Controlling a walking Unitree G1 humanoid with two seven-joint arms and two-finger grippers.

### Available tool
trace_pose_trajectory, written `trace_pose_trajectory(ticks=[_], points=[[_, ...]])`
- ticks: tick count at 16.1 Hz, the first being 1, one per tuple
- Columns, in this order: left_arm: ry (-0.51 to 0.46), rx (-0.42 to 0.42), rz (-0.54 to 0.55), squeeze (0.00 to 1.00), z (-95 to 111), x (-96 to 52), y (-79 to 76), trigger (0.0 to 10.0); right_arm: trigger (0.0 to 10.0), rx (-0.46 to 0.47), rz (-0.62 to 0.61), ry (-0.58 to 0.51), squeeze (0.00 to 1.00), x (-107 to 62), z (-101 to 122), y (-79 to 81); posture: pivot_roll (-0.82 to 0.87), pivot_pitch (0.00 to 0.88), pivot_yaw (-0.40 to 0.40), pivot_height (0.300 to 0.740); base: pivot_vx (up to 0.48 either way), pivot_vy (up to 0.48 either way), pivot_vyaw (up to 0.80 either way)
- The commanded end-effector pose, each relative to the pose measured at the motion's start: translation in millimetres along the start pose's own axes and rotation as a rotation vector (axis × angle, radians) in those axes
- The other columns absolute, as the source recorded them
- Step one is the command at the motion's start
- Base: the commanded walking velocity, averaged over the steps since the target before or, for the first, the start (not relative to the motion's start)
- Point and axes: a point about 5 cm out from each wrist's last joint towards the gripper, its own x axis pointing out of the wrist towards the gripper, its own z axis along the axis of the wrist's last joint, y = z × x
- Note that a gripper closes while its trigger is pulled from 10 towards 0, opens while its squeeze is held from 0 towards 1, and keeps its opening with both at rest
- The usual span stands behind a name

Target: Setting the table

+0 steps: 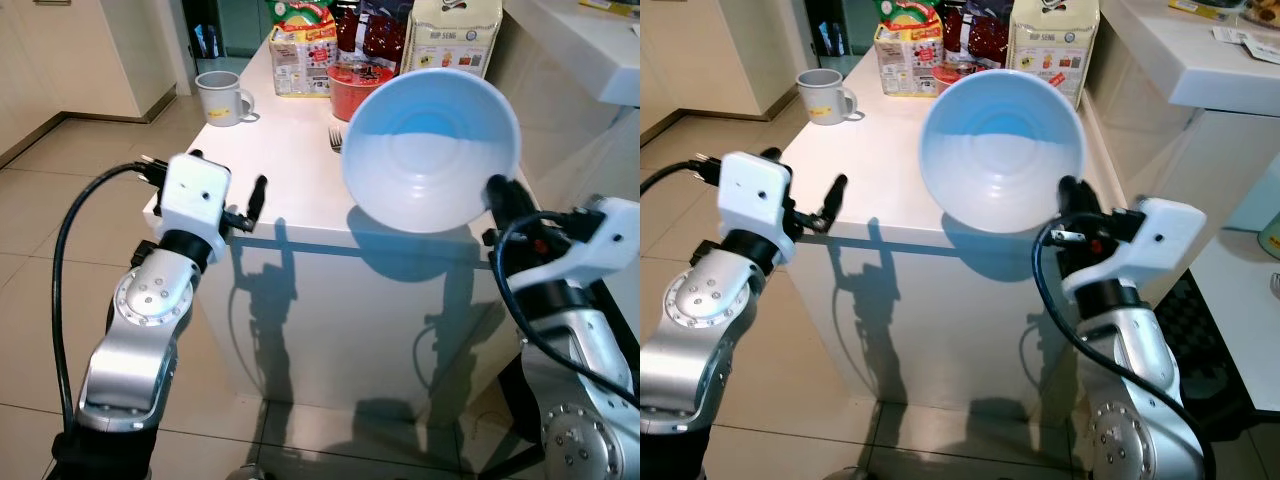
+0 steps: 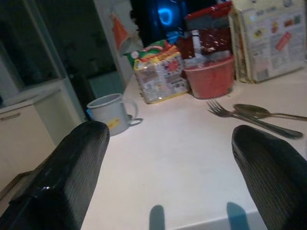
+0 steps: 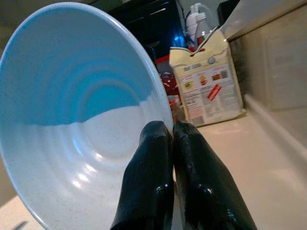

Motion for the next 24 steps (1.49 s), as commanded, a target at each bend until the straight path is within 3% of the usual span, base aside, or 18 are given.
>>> trace_pose_trajectory(ticks=[1, 4, 9, 13, 17, 21, 24], points=[[-0.025, 0.017, 0.006, 0.0, 4, 3.8, 1.1, 10.0, 10.0, -0.038, 0.01, -0.039, 0.0, -1.4, 5, 5.0, -0.01, 0.0, -0.007, 0.74, 0.0, 0.0, 0.0], [-0.006, 0.051, -0.034, 0.0, -3, -0.4, -6.7, 10.0, 10.0, -0.114, 0.069, 0.055, 0.0, 0.0, -10, 14.3, -0.01, 0.0, -0.014, 0.74, 0.0, -0.31, 0.0], [-0.028, 0.015, -0.03, 0.0, 1, 2.7, -10.1, 10.0, 10.0, -0.123, 0.106, 0.075, 0.0, 2.2, -16, 12.3, -0.03, 0.0, -0.003, 0.74, 0.0, -0.389, 0.0], [0.014, 0.001, -0.065, 0.0, -10, -2.6, -20.3, 10.0, 10.0, -0.139, 0.194, 0.152, 0.0, -3.9, -27, 9.4, -0.05, 0.0, 0.019, 0.74, 0.0, -0.412, -0.51], [0.03, -0.004, -0.011, 0.0, -13, 4.2, -20.9, 10.0, 10.0, -0.052, 0.096, 0.139, 0.0, 6.4, -30, 0.4, -0.02, 0.0, -0.01, 0.74, 0.0, -0.408, 0.0], [0.054, 0.009, 0.0, 0.0, -19, 5.5, -18.9, 10.0, 10.0, -0.16, 0.093, 0.319, 0.0, 12.7, -58, -3.8, -0.03, 0.0, -0.01, 0.74, 0.0, -0.405, 0.0], [0.049, -0.018, -0.001, 0.0, -19, 11.3, -25.3, 10.0, 10.0, -0.153, -0.004, 0.299, 0.0, 12.1, -60, -15.7, -0.02, 0.0, -0.007, 0.74, 0.0, -0.395, 0.0]])
